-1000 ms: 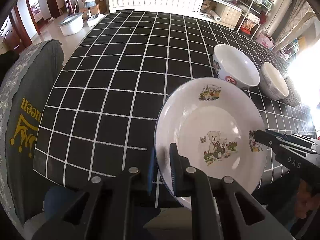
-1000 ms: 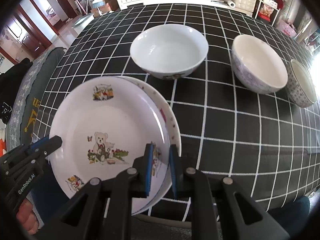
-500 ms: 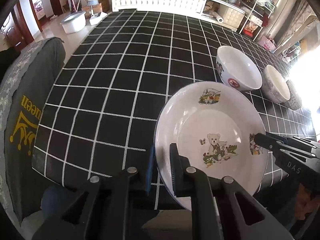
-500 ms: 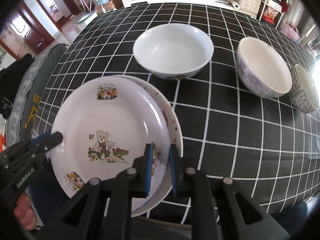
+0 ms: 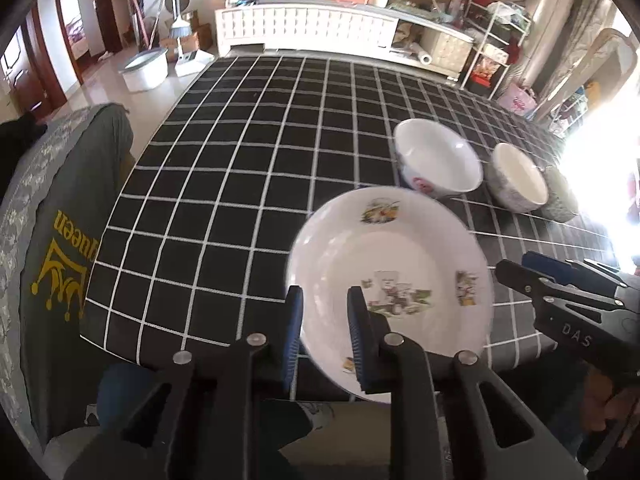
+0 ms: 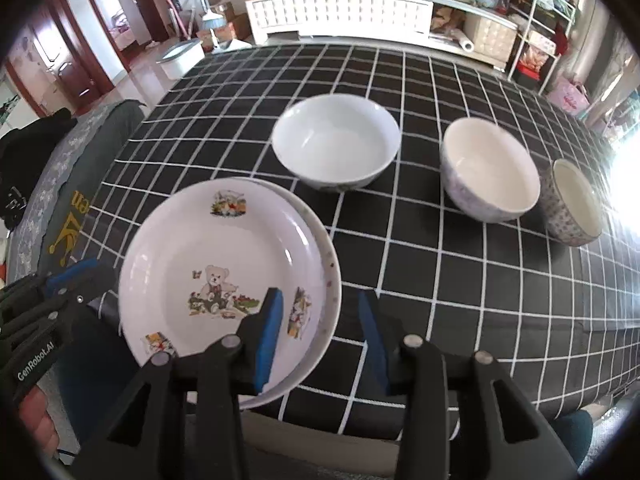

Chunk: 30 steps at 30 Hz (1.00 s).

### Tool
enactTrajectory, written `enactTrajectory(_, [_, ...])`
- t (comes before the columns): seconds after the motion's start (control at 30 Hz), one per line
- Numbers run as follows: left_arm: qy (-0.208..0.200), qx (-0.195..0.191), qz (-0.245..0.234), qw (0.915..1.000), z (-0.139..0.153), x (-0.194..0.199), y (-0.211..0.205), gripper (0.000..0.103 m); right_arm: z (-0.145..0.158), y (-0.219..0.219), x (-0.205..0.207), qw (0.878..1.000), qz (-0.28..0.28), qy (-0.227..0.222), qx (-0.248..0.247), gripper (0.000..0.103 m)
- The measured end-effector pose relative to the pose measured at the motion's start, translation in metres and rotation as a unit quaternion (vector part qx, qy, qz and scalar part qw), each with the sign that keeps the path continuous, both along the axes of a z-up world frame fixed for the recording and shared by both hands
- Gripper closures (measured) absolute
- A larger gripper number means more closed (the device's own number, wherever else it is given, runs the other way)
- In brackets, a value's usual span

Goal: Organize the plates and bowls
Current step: 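Move the right gripper over to the plain white bowl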

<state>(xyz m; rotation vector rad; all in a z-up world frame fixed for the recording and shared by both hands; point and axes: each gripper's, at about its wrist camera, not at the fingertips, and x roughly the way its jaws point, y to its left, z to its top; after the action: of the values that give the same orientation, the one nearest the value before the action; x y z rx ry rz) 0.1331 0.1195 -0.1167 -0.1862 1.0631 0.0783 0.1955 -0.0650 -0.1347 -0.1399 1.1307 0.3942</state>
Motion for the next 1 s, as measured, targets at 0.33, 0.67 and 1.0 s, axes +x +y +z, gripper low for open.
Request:
enactTrajectory(0.33, [-0.024,-0.006,-0.033,0.9992,0.025,-0.010,-0.037,0.079,0.030,-0.019,-0.019,0.999,-0.011,-0.016,0.033,0.058])
enactTrajectory(0.67, [-0.047,-0.005,-0.052,0.9976,0.055,-0.010,-0.062,0.078,0.054,-0.040,-0.024,0.998,-0.012,-0.028,0.063,0.058])
enactTrajectory(1.0, [-0.050,-0.013,-0.065,0.9965,0.080,0.012,-0.078,0.074,0.082,-0.052,-0.006,0.996,-0.002,-0.037,0.083,0.058])
